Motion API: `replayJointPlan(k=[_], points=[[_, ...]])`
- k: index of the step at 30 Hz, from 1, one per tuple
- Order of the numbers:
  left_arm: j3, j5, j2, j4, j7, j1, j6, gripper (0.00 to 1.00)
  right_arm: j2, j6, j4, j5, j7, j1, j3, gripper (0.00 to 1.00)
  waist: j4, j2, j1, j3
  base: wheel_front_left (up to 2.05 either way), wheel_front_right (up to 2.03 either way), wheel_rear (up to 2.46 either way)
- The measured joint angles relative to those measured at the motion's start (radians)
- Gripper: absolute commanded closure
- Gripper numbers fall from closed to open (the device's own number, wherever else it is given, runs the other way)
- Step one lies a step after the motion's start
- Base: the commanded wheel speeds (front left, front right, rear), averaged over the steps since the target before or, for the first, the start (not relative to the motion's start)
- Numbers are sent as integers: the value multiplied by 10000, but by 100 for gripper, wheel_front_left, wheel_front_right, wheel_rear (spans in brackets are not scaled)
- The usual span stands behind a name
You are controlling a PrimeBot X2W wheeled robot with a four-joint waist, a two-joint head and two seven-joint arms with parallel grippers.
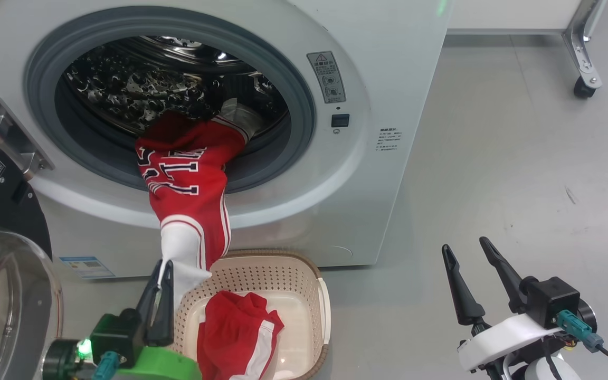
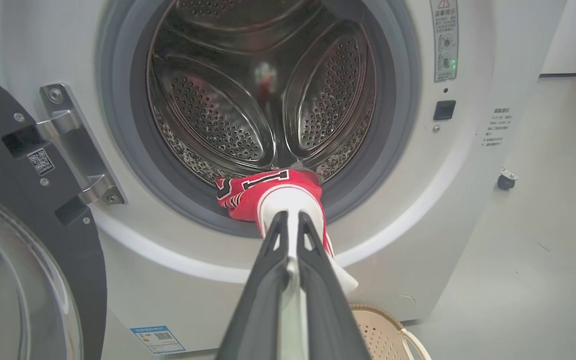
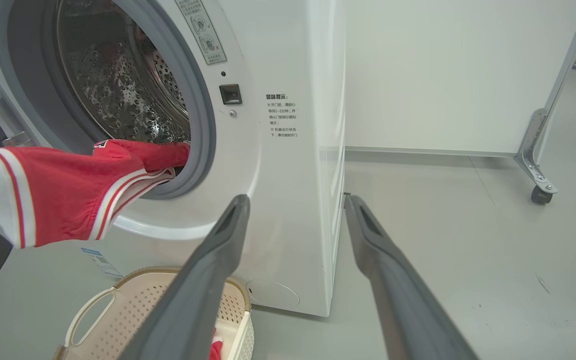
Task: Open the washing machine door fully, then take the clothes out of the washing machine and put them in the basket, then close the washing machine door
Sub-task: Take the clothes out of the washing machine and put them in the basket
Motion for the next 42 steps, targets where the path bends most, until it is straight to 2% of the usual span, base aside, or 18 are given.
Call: replayJointPlan(k=[8, 18, 23, 36, 37, 40, 42], points=[[-207, -454, -4, 374, 416, 484, -109, 100, 12, -67, -385, 0, 198, 5, 138, 0, -122, 0, 0, 171, 0, 0, 0], [-424, -788, -25, 1237, 639, 387, -326, 100, -38, -69, -903, 0, 328, -46, 132, 0, -423, 0, 0, 935, 0, 0, 0], [-416, -1235, -69, 1952, 719, -158, -497, 100, -71, -65, -1152, 0, 412, -156, 113, 0, -607, 0, 0, 1459, 0, 0, 0], [-132, -1496, -111, 4585, 802, -2181, -658, 100, -153, 35, -1398, 31, 399, -896, 77, 0, -1185, 0, 0, 2865, 0, 0, 0], [-132, -1496, -111, 4803, 823, -2293, -662, 97, -150, 35, -1386, 54, 397, -919, 79, 0, -1251, 0, 0, 2939, 0, 0, 0], [-86, -1507, -121, 5361, 897, -2563, -677, 0, -132, 48, -1302, 102, 366, -975, 88, 0, -1468, 0, 0, 3112, 0, 0, 0], [-13, -1515, -125, 5814, 895, -2782, -677, 0, -111, 63, -1197, 105, 362, -1041, 81, 0, -1674, 0, 0, 3225, 0, 0, 0]])
